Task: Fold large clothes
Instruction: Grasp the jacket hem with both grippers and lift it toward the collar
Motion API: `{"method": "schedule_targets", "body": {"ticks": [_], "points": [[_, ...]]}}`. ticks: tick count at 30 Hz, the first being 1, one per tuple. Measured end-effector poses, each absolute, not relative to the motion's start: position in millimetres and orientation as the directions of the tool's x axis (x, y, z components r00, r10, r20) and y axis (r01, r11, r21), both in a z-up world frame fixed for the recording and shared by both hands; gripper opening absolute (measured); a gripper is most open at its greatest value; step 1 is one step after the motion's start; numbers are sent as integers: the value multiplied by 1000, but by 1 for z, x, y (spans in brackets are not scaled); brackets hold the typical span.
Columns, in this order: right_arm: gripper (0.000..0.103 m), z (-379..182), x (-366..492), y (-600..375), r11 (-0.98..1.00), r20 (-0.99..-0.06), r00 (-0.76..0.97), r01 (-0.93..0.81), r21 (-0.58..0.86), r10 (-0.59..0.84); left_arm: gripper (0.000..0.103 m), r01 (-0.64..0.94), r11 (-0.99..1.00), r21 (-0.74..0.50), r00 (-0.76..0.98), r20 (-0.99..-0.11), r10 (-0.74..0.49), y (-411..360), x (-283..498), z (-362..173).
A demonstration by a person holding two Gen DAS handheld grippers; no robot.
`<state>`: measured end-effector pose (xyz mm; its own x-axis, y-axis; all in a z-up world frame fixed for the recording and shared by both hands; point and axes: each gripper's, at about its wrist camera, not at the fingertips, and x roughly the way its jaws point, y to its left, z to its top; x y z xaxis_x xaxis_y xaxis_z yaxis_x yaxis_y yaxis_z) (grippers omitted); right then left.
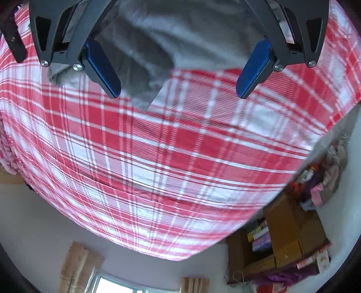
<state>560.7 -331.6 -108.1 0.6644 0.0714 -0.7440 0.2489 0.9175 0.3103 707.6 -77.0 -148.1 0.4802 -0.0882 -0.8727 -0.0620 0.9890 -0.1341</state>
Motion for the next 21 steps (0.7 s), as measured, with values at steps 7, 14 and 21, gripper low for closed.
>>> {"method": "schedule_targets", "body": {"ticks": [7, 14, 21], "points": [[98, -129, 602, -337, 915, -779, 624, 278, 294, 61, 102, -23, 994, -104, 449, -890, -82, -100, 729, -174], [98, -145, 613, -332, 937, -805, 589, 237, 258, 73, 102, 41, 994, -101, 461, -881, -108, -117, 726, -177], [20, -154, 603, -324, 970, -843, 524, 118, 215, 123, 15, 170, 968, -183, 434, -868, -240, -109, 697, -171]]}}
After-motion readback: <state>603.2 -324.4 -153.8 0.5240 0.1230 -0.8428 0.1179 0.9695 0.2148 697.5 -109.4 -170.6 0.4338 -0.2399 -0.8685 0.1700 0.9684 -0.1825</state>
